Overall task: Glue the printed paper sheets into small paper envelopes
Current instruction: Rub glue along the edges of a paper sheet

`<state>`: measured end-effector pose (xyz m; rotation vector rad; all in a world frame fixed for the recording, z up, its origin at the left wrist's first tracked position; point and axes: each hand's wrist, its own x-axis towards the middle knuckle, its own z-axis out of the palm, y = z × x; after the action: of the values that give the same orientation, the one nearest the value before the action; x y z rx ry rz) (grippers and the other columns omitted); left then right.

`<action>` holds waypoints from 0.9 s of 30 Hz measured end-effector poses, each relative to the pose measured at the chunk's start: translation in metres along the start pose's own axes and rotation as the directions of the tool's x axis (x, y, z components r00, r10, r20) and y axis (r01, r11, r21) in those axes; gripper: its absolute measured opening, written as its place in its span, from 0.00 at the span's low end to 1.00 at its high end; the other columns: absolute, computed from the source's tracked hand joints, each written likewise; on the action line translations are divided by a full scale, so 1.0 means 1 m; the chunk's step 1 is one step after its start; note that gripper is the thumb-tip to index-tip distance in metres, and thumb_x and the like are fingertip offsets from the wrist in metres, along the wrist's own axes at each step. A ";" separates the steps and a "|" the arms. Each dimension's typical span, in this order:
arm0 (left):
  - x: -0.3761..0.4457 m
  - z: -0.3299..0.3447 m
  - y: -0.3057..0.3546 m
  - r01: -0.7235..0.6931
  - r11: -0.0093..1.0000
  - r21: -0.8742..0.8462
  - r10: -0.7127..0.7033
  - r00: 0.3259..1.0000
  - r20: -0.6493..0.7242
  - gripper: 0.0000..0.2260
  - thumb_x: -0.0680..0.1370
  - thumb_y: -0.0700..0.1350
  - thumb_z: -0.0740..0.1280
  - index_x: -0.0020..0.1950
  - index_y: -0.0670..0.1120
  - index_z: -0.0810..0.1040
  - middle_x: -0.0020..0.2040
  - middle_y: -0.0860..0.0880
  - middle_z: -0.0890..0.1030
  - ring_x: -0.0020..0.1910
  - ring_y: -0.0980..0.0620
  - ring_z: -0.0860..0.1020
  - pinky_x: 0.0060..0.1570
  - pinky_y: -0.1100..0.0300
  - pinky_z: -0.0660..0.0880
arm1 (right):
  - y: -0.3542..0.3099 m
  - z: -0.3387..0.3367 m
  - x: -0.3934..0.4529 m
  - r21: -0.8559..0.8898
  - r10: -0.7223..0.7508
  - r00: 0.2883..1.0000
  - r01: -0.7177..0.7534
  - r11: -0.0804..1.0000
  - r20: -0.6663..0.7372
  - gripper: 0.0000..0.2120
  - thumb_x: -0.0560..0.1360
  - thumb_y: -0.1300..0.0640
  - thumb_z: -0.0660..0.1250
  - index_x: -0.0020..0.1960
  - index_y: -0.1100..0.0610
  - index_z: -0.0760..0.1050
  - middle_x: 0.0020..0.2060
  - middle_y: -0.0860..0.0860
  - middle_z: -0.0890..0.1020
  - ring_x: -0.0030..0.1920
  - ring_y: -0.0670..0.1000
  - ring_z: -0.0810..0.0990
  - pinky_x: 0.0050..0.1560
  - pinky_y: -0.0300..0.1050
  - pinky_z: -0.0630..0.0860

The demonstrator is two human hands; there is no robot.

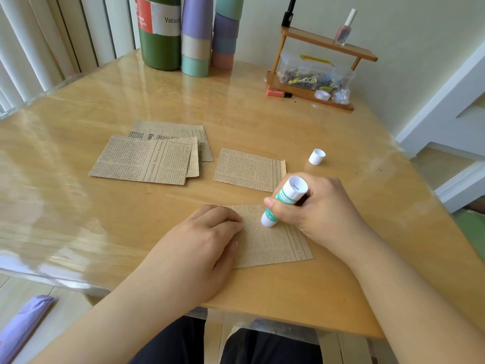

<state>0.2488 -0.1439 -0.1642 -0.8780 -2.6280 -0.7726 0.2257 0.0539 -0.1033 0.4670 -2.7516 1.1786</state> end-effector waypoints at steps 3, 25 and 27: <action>0.000 0.000 0.000 -0.002 1.000 0.004 0.002 1.000 0.009 0.16 0.75 0.46 0.57 0.52 0.43 0.82 0.51 0.51 0.80 0.51 0.53 0.75 0.56 0.64 0.68 | -0.001 0.006 0.014 -0.028 -0.019 1.000 0.018 0.999 -0.001 0.15 0.73 0.56 0.70 0.34 0.66 0.74 0.30 0.47 0.84 0.37 0.56 0.79 0.43 0.34 0.72; -0.009 -0.019 -0.010 0.069 0.997 0.027 -0.070 0.997 0.043 0.18 0.74 0.54 0.58 0.53 0.46 0.82 0.53 0.55 0.80 0.53 0.58 0.73 0.57 0.69 0.63 | -0.009 0.002 -0.012 0.010 -0.001 1.000 0.000 1.000 0.032 0.11 0.72 0.59 0.72 0.34 0.63 0.75 0.30 0.45 0.84 0.29 0.56 0.73 0.27 0.45 0.67; -0.012 -0.018 -0.009 0.079 0.997 0.018 -0.080 0.996 0.046 0.19 0.74 0.55 0.58 0.54 0.46 0.82 0.54 0.55 0.79 0.53 0.57 0.75 0.56 0.70 0.65 | -0.009 0.006 -0.004 0.001 0.003 1.000 -0.003 1.000 0.017 0.12 0.72 0.59 0.71 0.34 0.64 0.75 0.30 0.45 0.84 0.28 0.53 0.73 0.28 0.44 0.68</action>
<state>0.2538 -0.1658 -0.1580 -0.8013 -2.7206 -0.7585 0.2328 0.0445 -0.1025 0.4745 -2.7674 1.1817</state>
